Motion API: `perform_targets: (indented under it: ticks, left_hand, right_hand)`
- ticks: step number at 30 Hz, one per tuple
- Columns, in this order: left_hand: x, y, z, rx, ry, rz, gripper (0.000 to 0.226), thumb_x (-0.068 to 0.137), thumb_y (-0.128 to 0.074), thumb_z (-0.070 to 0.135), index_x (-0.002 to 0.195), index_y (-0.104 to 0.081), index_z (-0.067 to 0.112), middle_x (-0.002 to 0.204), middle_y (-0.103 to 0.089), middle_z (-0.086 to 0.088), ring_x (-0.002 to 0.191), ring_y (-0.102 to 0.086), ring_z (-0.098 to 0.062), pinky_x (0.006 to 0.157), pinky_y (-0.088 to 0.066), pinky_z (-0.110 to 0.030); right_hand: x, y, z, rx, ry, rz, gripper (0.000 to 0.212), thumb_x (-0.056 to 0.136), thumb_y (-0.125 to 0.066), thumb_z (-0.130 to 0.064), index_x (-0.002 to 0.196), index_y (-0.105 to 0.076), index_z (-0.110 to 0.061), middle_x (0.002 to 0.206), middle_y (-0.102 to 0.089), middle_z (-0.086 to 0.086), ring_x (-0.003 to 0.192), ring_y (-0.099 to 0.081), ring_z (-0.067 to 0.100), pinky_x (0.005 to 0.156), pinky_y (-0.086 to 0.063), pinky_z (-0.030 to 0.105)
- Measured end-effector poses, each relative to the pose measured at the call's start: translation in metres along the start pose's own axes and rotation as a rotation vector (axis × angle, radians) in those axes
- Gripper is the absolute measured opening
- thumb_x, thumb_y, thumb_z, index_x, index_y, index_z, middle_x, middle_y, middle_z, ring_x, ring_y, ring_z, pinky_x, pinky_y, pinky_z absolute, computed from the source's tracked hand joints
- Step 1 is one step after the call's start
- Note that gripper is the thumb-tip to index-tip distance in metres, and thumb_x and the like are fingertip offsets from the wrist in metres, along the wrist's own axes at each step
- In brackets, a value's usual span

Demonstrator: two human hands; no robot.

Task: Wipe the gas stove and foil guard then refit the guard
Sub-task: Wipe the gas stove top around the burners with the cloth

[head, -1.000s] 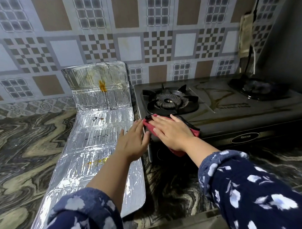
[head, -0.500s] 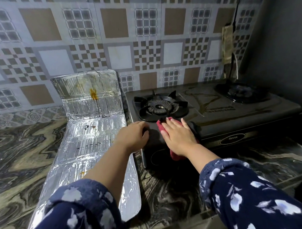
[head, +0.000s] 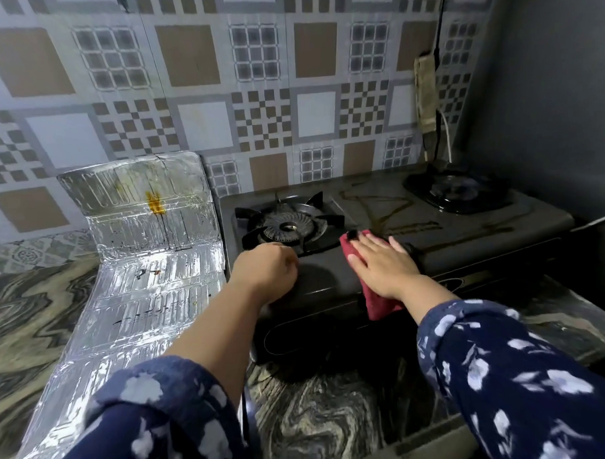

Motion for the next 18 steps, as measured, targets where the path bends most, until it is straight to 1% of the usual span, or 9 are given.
perform_targets:
  ticks: [3, 7, 9, 11, 13, 15, 18]
  left_hand:
    - [0.008, -0.004, 0.013, -0.018, 0.018, -0.009, 0.029, 0.085, -0.046, 0.028, 0.105, -0.067, 0.033, 0.114, -0.068, 0.003, 0.105, -0.061, -0.025, 0.082, -0.049, -0.033]
    - [0.016, -0.005, 0.023, -0.027, 0.046, 0.003, 0.028, 0.085, -0.049, 0.027, 0.105, -0.068, 0.031, 0.113, -0.068, 0.004, 0.106, -0.062, -0.022, 0.083, -0.05, -0.032]
    - [0.022, -0.007, 0.027, -0.034, 0.066, 0.022, 0.027, 0.082, -0.051, 0.027, 0.101, -0.069, 0.032, 0.112, -0.069, 0.006, 0.106, -0.062, -0.02, 0.083, -0.052, -0.033]
    - [0.028, -0.01, 0.035, -0.035, 0.086, 0.031, 0.027, 0.08, -0.051, 0.028, 0.099, -0.07, 0.033, 0.109, -0.07, 0.004, 0.105, -0.062, -0.022, 0.083, -0.053, -0.035]
    - [0.033, -0.014, 0.048, 0.008, 0.1, 0.05, 0.028, 0.08, -0.05, 0.028, 0.1, -0.07, 0.033, 0.106, -0.071, 0.001, 0.106, -0.06, -0.026, 0.083, -0.052, -0.035]
    - [0.039, -0.015, 0.066, 0.089, 0.096, 0.091, 0.028, 0.082, -0.05, 0.026, 0.1, -0.07, 0.031, 0.105, -0.07, -0.001, 0.107, -0.058, -0.026, 0.082, -0.047, -0.034]
    - [0.049, -0.015, 0.094, 0.083, 0.082, 0.124, 0.028, 0.083, -0.049, 0.025, 0.1, -0.071, 0.029, 0.108, -0.07, 0.0, 0.105, -0.06, -0.026, 0.082, -0.047, -0.035]
  right_hand:
    - [0.022, 0.002, 0.007, 0.016, -0.088, -0.057, 0.059, 0.1, -0.016, -0.045, 0.152, -0.01, -0.019, 0.162, 0.0, -0.001, 0.148, 0.003, 0.015, 0.119, 0.005, 0.044]
    - [0.036, 0.0, -0.008, 0.037, -0.106, -0.054, 0.059, 0.099, -0.018, -0.04, 0.152, -0.011, -0.015, 0.162, 0.0, 0.005, 0.148, 0.004, 0.022, 0.118, 0.007, 0.048]
    - [0.033, -0.001, -0.013, 0.043, -0.063, -0.048, 0.059, 0.099, -0.02, -0.039, 0.152, -0.012, -0.014, 0.161, -0.001, 0.007, 0.148, 0.004, 0.023, 0.118, 0.006, 0.048]
    - [0.023, 0.0, -0.012, 0.05, 0.031, -0.018, 0.057, 0.099, -0.021, -0.039, 0.15, -0.016, -0.015, 0.161, -0.004, 0.007, 0.148, 0.002, 0.022, 0.119, 0.005, 0.045]
    - [0.012, 0.002, 0.0, 0.053, 0.155, 0.015, 0.055, 0.1, -0.024, -0.04, 0.149, -0.021, -0.019, 0.161, -0.008, 0.002, 0.148, -0.002, 0.016, 0.119, 0.003, 0.041]
    - [0.004, 0.004, 0.021, 0.06, 0.244, 0.031, 0.053, 0.1, -0.026, -0.043, 0.149, -0.024, -0.023, 0.161, -0.01, -0.003, 0.148, -0.003, 0.01, 0.119, 0.002, 0.038]
    - [0.006, 0.009, 0.058, 0.066, 0.259, 0.032, 0.053, 0.1, -0.026, -0.045, 0.149, -0.024, -0.026, 0.161, -0.01, -0.007, 0.147, -0.003, 0.008, 0.119, 0.001, 0.037]
Point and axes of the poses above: each hand's wrist, its own x-axis towards the middle knuckle, its own y-axis out of the back of the hand, z = x × y, the point moved 4 cm from there along x, towards the middle knuckle
